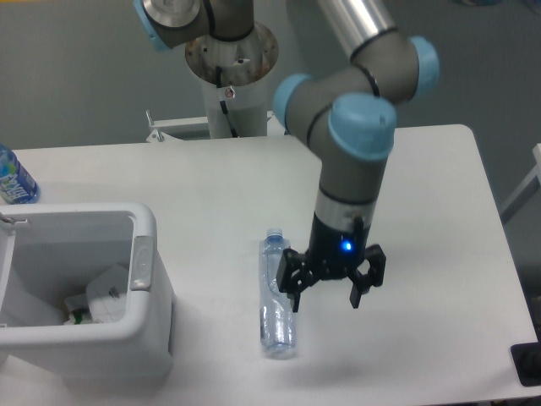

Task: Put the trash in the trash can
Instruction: 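Move the open gripper over the clear plastic water bottle, then lower the gripper around the bottle and close on it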

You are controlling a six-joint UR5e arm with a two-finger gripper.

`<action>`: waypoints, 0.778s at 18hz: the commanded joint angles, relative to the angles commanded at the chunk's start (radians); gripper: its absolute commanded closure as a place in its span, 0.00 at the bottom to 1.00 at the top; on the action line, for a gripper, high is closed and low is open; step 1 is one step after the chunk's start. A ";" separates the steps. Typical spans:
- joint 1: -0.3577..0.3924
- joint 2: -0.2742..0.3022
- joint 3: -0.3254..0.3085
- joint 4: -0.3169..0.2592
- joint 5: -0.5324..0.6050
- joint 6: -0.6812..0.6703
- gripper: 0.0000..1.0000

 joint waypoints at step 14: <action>-0.107 -0.126 -0.029 0.008 0.077 -0.023 0.00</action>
